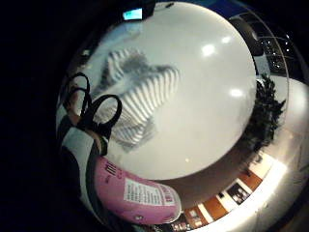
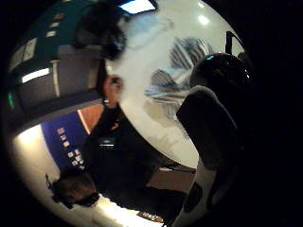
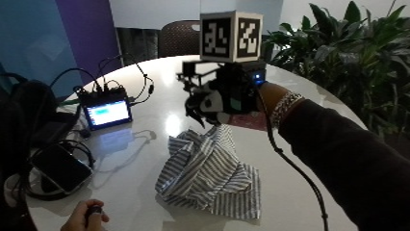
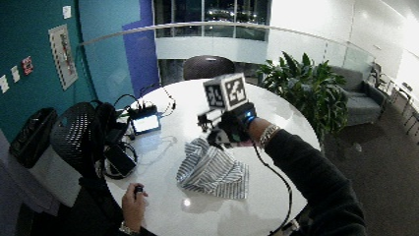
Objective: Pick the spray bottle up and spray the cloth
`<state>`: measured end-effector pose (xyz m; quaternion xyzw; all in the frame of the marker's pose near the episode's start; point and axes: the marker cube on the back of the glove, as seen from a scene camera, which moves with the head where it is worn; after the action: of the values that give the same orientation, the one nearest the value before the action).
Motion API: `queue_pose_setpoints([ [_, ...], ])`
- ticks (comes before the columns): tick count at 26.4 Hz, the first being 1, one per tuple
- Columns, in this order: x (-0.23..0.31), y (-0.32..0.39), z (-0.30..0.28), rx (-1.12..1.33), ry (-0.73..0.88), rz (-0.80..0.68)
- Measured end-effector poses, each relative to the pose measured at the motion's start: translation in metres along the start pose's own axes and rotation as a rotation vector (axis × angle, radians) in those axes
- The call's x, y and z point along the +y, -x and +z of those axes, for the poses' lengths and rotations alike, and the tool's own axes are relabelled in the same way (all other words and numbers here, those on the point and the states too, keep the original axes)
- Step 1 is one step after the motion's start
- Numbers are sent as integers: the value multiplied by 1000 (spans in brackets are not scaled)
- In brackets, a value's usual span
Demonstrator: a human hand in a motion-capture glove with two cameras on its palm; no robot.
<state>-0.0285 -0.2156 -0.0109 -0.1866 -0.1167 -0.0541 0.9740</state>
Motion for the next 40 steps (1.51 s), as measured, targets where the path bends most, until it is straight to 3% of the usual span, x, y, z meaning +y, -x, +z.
queue_pose_setpoints([
  [7, -24, 49, -32, -370, -300, -180],
  [13, -47, 77, -27, -592, -542, -276],
  [20, -65, 80, -4, -734, -856, -278],
  [25, -86, 64, 27, -661, -1078, -184],
  [32, -111, 54, 71, -740, -1142, -37],
  [40, -117, 44, 85, -712, -1144, -17],
])
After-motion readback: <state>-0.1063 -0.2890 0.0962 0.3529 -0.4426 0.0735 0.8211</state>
